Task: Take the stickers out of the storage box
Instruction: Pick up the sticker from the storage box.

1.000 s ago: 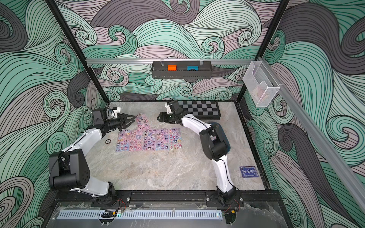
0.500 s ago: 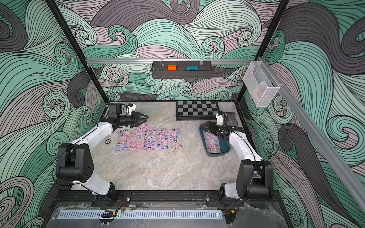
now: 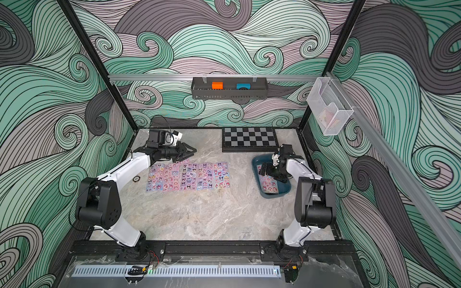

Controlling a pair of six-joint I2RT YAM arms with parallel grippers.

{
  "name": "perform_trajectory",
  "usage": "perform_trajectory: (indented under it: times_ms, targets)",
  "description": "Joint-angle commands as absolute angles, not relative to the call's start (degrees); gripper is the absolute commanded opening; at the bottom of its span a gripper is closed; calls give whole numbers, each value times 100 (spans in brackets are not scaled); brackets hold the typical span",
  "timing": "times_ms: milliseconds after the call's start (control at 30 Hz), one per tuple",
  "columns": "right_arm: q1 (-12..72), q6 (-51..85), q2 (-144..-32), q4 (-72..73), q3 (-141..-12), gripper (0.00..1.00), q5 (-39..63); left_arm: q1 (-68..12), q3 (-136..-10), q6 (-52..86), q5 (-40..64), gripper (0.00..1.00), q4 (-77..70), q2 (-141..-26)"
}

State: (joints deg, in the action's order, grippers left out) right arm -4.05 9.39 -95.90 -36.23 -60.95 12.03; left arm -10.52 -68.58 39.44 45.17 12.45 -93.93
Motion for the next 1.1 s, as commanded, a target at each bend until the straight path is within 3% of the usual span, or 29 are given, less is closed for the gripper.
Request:
perform_trajectory:
  times_ms: [0, 267, 700, 1000, 1067]
  targets:
    - [-81, 690, -9858, -3899, -6408, 98, 563, -1133, -7140, 3817, 4463, 37, 1333, -9491]
    - [62, 668, -10541, -4071, -6796, 99, -160, -1151, -7144, 3966, 4819, 37, 1121, -9604]
    - [99, 677, -10907, -4182, -6779, 97, -291, -1135, -7299, 3911, 4960, 37, 1168, -9683]
    - [110, 706, -10521, -4298, -6578, 68, -247, -996, -7665, 3911, 5102, 37, 1387, -9459]
    - [106, 742, -10382, -4318, -6517, 57, -241, -951, -7674, 3928, 5178, 37, 1417, -9399]
